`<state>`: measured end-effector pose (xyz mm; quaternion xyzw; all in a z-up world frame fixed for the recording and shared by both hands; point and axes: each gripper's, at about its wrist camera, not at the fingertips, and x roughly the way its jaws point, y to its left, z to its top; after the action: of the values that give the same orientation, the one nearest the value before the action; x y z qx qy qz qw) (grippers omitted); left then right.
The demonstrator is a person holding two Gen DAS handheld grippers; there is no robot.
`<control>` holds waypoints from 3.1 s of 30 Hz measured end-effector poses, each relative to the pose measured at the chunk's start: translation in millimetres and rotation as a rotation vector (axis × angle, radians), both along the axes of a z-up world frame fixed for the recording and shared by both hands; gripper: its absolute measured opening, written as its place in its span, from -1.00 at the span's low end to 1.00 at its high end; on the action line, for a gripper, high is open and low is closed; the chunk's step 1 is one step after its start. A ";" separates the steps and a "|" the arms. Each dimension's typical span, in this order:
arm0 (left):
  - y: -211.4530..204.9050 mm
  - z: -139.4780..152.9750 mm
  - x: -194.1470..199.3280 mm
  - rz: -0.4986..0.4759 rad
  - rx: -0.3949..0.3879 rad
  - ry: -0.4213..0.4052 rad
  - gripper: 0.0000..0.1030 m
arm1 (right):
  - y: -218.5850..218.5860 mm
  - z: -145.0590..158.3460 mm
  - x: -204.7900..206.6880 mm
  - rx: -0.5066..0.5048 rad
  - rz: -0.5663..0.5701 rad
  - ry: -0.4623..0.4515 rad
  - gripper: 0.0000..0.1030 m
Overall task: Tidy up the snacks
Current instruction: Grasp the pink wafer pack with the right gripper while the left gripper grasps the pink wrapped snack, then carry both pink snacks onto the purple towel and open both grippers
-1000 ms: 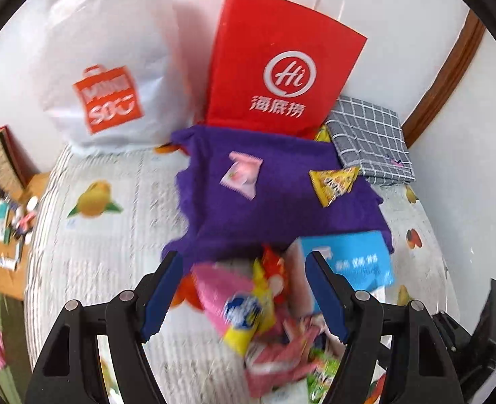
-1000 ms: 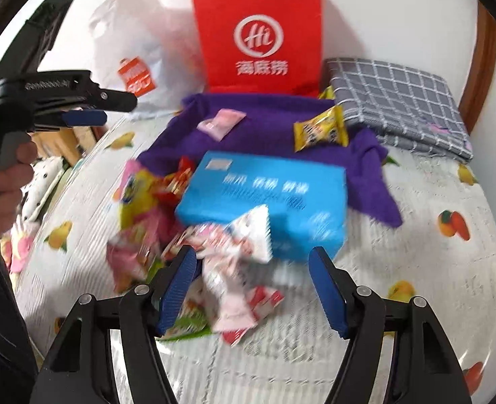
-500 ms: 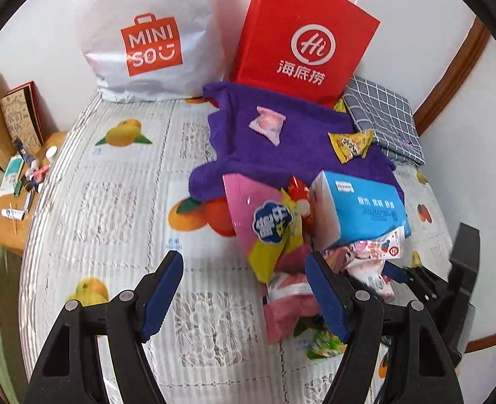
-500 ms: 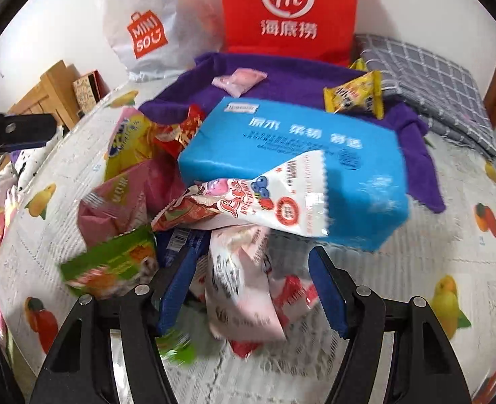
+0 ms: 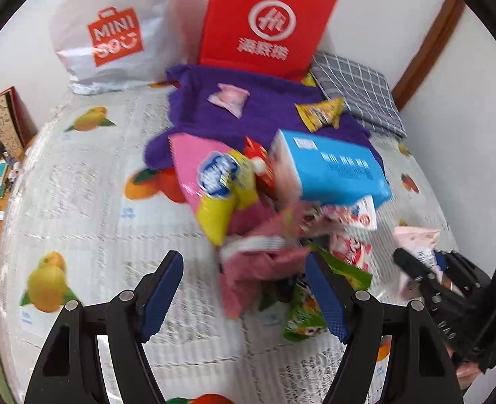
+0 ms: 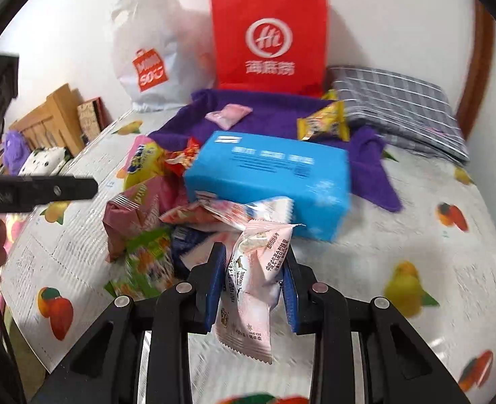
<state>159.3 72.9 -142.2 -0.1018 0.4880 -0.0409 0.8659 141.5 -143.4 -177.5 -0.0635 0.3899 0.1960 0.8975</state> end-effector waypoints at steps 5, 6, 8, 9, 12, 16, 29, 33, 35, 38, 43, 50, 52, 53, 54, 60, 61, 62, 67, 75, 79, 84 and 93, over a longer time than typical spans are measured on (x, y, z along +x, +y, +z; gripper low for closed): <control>-13.0 -11.9 1.5 -0.014 -0.005 -0.016 0.42 | -37.0 -10.3 -10.5 -0.010 -0.100 -0.021 -0.38; -14.3 -13.7 3.1 -0.013 -0.009 -0.017 0.42 | -42.6 -15.4 -9.2 -0.013 -0.115 -0.013 -0.38; -17.3 -19.6 8.0 -0.008 -0.002 -0.013 0.42 | -51.9 -26.2 -5.0 -0.011 -0.139 0.005 -0.38; -18.3 -22.7 10.1 -0.005 0.002 -0.009 0.42 | -56.6 -32.2 -2.6 -0.005 -0.152 0.014 -0.38; -20.2 -33.4 16.6 0.001 0.009 0.002 0.41 | -66.3 -48.5 3.6 0.028 -0.183 0.046 -0.38; -18.7 -43.1 20.9 0.005 0.035 -0.005 0.35 | -68.7 -59.0 6.2 0.048 -0.188 0.043 -0.38; -16.7 -47.5 6.7 -0.048 0.154 -0.161 0.14 | -58.1 -62.3 26.0 -0.023 -0.164 0.041 -0.35; -16.6 -54.3 10.6 -0.053 0.149 -0.147 0.22 | -58.6 -62.3 27.2 -0.017 -0.161 0.047 -0.33; -13.4 -56.5 12.5 -0.045 0.117 -0.133 0.23 | -60.2 -62.3 27.0 -0.006 -0.161 0.049 -0.33; -12.6 -57.8 12.0 -0.041 0.101 -0.133 0.23 | -62.0 -62.4 27.3 0.008 -0.160 0.052 -0.33; -7.0 -57.2 11.6 -0.035 0.065 -0.140 0.22 | -62.5 -62.3 28.5 0.061 -0.107 0.073 0.03; -6.1 -55.9 8.2 -0.026 0.040 -0.151 0.19 | -73.6 -59.6 22.1 0.095 -0.106 0.090 0.17; -4.6 -55.9 8.0 -0.022 0.033 -0.152 0.19 | -75.3 -59.4 17.3 0.064 -0.119 0.085 0.17; -4.1 -55.9 7.7 -0.018 0.030 -0.152 0.19 | -75.4 -59.2 16.3 0.048 -0.117 0.082 0.16; -3.3 -55.9 7.3 -0.013 0.028 -0.153 0.19 | -73.1 -58.8 14.0 0.016 -0.113 0.072 0.13; -1.6 -53.1 4.3 0.004 0.034 -0.169 0.14 | -65.3 -60.9 8.9 -0.078 -0.102 0.015 -0.13; -4.0 -51.5 1.9 -0.004 0.056 -0.174 0.14 | -63.8 -59.8 7.1 -0.087 -0.097 0.007 -0.14; -5.5 -50.5 0.0 -0.004 0.071 -0.172 0.12 | -63.0 -57.6 5.0 -0.086 -0.088 0.002 -0.14; -8.3 -37.3 -9.1 -0.026 0.013 -0.166 0.07 | -62.0 -39.5 -5.8 -0.064 -0.059 -0.042 -0.14; -22.5 5.1 -20.7 -0.055 0.034 -0.223 0.07 | -64.8 -5.9 -0.2 0.051 -0.079 -0.053 -0.14; -27.4 19.7 -13.7 -0.067 0.011 -0.219 0.07 | -62.5 7.9 9.4 0.069 -0.102 -0.055 -0.14; -27.5 34.1 -0.9 -0.070 -0.049 -0.213 0.07 | -55.7 26.7 24.2 0.060 -0.109 -0.059 -0.14; -27.5 64.5 36.5 -0.062 -0.041 -0.233 0.07 | -42.2 64.9 60.6 0.092 -0.073 -0.085 -0.14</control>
<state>195.8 45.4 -77.6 -0.0991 0.3861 -0.0893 0.9128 202.1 -185.6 -112.6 -0.0164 0.3441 0.1781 0.9217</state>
